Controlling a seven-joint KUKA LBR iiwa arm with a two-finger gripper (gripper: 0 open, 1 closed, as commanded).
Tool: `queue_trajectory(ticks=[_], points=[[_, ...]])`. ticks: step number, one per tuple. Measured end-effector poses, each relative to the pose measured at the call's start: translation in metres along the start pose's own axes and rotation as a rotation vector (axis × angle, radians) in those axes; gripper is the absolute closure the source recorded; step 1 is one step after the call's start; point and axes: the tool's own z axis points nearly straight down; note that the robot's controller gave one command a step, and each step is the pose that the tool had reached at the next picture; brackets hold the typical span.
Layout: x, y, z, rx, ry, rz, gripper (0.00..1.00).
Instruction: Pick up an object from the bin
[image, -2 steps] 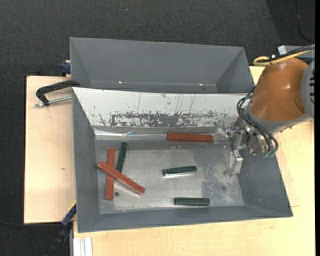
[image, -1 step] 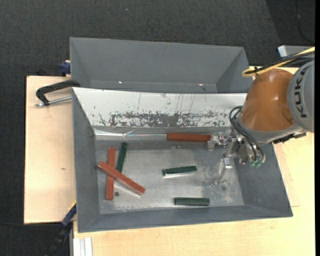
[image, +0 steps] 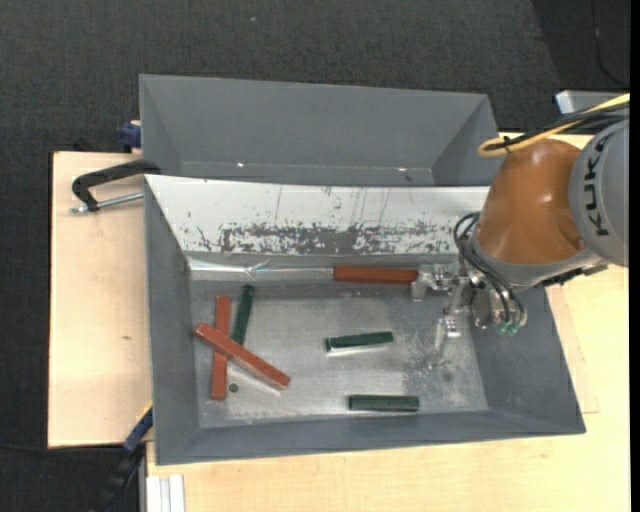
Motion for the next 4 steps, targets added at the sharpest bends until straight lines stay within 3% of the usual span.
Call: queue_trajectory(ticks=[1,3,4], points=[[0.004,-0.014,0.004,-0.001,-0.003,-0.279,0.00],[0.015,0.051,0.045,-0.004,0.000,-0.171,0.00],[0.012,0.081,0.050,0.000,-0.002,0.039,1.00]])
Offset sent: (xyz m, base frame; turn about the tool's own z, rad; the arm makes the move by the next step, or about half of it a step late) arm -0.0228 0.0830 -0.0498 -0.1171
